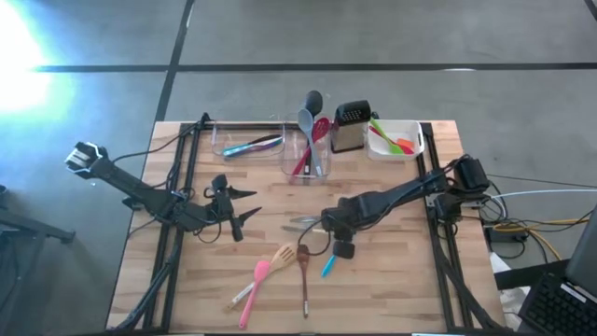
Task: Pick & Place Kitchen Items
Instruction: Put the bottom yellow knife into the left transparent bin
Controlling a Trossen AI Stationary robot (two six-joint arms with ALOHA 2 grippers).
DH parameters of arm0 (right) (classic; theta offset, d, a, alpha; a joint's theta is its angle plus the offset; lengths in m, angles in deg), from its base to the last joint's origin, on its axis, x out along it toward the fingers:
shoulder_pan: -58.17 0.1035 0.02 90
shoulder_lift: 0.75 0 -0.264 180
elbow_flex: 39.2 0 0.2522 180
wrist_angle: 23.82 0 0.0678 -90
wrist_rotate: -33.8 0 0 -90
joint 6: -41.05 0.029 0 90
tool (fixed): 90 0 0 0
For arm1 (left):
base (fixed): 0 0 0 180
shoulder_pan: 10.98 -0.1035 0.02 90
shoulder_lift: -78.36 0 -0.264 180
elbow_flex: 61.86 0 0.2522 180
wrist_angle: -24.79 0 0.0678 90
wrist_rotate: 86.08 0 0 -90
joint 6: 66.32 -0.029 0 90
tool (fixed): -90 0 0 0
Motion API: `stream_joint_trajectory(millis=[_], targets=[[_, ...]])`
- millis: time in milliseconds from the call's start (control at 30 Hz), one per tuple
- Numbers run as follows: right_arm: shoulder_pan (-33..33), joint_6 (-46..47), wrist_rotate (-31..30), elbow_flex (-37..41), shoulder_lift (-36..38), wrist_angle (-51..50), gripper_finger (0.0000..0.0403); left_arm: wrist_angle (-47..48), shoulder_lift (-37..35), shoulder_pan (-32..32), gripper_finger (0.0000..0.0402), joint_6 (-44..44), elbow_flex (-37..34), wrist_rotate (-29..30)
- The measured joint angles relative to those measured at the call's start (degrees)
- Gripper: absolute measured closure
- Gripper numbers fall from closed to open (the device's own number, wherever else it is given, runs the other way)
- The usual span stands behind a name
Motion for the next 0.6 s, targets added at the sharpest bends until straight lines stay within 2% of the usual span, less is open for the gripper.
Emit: stream_joint_trajectory(millis=[333,600], targets=[[1.4,-2.1,-2.9,-8.3,3.1,-8.8,0.0343,0.2,0.0,0.0,0.0184,0.5,0.0,0.0],[1.9,-3.2,-5.3,-10.3,4.0,-11.4,0.0343,0.4,0.0,0.0,0.0184,2.1,0.0,0.0]])
